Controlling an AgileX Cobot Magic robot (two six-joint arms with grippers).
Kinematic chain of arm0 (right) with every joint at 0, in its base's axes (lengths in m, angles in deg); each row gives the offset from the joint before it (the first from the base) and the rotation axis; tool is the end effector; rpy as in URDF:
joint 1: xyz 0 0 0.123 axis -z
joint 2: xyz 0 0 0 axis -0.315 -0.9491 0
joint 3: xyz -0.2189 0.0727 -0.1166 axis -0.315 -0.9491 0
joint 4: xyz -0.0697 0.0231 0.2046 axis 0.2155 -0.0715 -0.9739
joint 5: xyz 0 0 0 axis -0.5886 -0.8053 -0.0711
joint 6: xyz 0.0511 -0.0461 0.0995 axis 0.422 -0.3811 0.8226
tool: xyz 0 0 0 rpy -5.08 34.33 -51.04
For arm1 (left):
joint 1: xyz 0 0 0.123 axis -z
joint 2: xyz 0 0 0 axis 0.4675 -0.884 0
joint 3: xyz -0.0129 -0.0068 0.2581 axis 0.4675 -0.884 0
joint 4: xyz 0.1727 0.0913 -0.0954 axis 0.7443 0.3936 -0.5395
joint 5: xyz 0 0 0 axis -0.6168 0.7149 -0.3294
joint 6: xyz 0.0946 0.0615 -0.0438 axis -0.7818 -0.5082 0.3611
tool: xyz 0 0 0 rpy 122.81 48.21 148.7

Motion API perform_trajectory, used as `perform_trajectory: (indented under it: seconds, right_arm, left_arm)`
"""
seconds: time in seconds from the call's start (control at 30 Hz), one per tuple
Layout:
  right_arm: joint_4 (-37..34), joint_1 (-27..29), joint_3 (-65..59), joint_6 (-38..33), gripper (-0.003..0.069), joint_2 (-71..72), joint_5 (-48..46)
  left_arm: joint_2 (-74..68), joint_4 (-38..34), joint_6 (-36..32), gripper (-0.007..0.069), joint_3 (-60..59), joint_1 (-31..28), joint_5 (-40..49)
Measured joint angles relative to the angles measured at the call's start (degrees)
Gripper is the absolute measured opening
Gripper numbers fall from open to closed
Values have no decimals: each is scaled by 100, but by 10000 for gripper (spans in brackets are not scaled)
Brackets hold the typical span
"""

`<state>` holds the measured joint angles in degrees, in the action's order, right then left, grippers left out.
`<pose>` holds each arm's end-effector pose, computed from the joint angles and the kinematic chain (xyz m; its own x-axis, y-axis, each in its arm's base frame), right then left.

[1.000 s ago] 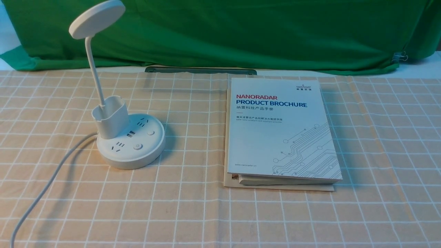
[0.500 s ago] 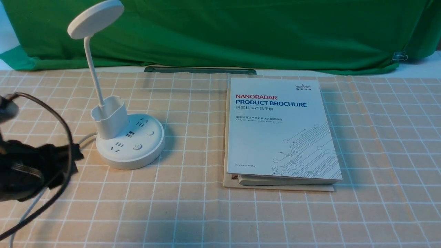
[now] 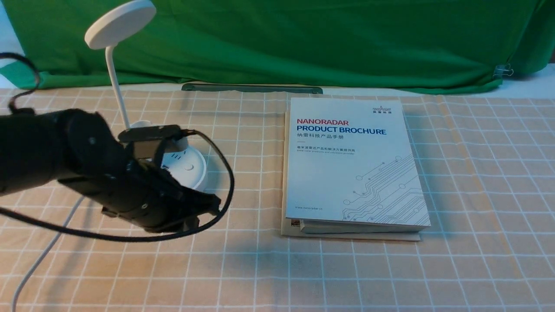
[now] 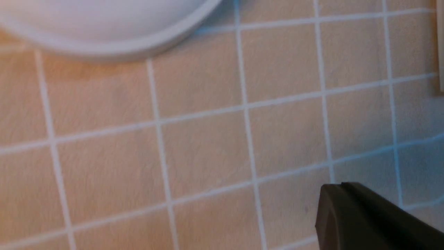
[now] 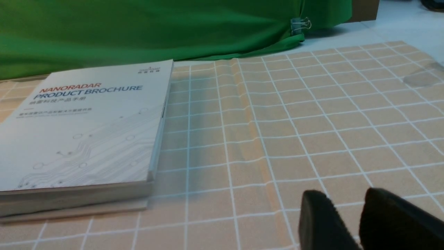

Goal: Turn on the table lamp on the light coffee tablecloth with your hand.
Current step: 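Press the power button on the lamp base to turn the lamp on with the left gripper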

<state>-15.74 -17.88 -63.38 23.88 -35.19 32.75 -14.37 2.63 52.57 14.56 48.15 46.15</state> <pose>0.0768 -0.0019 0.1825 -0.1635 0.1211 -0.9791 0.0388 0.9925 0.1163 0.2700 -0.1248 0.1746 -0.9160 0.1184 -0.3832 0.2305 0.9373 -0.2615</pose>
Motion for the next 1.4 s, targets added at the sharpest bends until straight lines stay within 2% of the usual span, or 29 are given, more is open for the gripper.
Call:
perform_trajectory:
  seconds: [0.1, 0.37, 0.6, 1.17, 1.4]
  right_arm:
    - [0, 0, 0, 0, 240, 0, 0]
    - [0, 0, 0, 0, 240, 0, 0]
    - [0, 0, 0, 0, 240, 0, 0]
    - [0, 0, 0, 0, 240, 0, 0]
    - [0, 0, 0, 0, 240, 0, 0]
  left_arm:
    - [-419, 592, 240, -4, 520, 52, -128]
    - [-973, 1584, 663, -4, 1265, 52, -372]
    - [-1348, 2521, 1587, -4, 1501, 52, -923]
    - [-1667, 3316, 2364, -1, 1503, 46, -1324]
    - [-1767, 3327, 2441, -1, 1541, 3, -1373]
